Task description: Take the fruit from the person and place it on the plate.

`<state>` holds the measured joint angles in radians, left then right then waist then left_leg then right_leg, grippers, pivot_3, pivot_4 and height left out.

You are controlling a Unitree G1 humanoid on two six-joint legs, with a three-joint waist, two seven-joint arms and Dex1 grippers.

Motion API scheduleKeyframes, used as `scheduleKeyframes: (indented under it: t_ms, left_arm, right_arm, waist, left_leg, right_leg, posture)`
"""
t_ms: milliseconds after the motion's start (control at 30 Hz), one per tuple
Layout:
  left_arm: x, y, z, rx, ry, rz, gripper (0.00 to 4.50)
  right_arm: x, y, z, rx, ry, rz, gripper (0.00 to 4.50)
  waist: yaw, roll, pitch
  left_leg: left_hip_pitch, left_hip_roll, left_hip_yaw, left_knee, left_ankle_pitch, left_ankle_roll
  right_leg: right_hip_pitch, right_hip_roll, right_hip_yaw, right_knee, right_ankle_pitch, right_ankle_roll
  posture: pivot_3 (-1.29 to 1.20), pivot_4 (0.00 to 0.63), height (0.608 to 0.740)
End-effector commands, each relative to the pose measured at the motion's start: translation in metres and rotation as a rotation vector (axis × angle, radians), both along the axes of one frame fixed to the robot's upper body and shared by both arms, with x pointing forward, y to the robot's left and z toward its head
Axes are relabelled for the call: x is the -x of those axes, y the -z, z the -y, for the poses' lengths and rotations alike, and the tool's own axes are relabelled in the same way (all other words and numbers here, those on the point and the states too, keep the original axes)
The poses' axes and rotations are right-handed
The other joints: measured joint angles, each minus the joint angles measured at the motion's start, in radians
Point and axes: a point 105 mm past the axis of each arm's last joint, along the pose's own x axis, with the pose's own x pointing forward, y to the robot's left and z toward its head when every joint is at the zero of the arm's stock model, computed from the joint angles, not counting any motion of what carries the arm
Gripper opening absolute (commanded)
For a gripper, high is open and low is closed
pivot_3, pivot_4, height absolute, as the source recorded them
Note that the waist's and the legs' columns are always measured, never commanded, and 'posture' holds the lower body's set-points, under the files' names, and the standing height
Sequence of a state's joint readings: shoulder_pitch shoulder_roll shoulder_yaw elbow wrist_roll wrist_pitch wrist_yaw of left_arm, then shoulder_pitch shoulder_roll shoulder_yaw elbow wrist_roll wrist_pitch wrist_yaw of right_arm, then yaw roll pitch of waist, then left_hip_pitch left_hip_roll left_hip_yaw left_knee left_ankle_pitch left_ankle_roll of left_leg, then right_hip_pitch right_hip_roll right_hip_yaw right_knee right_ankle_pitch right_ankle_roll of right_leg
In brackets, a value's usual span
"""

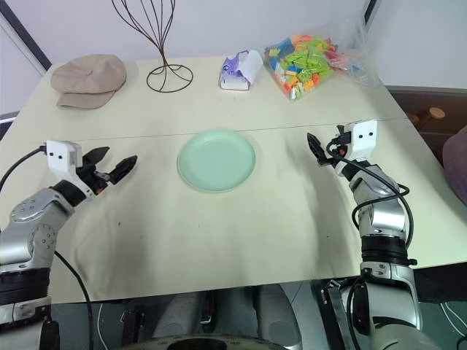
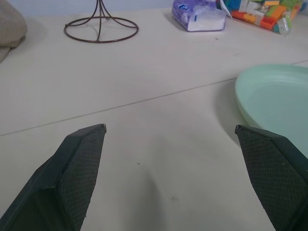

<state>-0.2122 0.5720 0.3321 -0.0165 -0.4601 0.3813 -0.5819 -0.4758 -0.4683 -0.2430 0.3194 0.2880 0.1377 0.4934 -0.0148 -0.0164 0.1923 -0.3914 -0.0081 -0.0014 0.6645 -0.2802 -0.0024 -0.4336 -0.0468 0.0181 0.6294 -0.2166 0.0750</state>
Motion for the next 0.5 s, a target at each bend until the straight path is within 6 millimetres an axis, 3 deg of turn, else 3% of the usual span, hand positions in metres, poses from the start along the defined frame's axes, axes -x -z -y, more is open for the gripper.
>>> scheduleKeyframes:
  t_ms: [33, 133, 500]
  left_arm:
    - [-0.004, -0.025, -0.013, -0.032, -0.066, 0.107, 4.50]
    - [-0.006, -0.036, -0.019, 0.046, -0.098, 0.147, 4.50]
    - [-0.003, -0.027, -0.011, 0.020, -0.052, 0.112, 4.50]
  right_arm:
    - [-0.001, -0.016, 0.001, 0.010, 0.003, 0.058, 4.45]
    - [0.000, -0.016, 0.002, 0.009, 0.003, 0.058, 4.45]
    - [0.000, -0.016, 0.002, 0.007, 0.003, 0.057, 4.45]
  waist:
    - [0.000, 0.000, 0.000]
    - [0.000, 0.000, 0.000]
    - [0.000, 0.000, 0.000]
  left_leg:
    - [0.000, 0.000, 0.000, 0.000, 0.000, 0.000]
    - [0.000, 0.000, 0.000, 0.000, 0.000, 0.000]
    - [0.000, 0.000, 0.000, 0.001, 0.000, 0.000]
  right_leg:
    - [0.000, 0.000, 0.000, 0.000, 0.000, 0.000]
    - [0.000, 0.000, 0.000, 0.000, 0.000, 0.000]
    - [0.000, 0.000, 0.000, 0.001, 0.000, 0.000]
  posture:
    - [0.00, 0.150, 0.740]
    - [0.00, 0.150, 0.740]
    - [0.00, 0.150, 0.740]
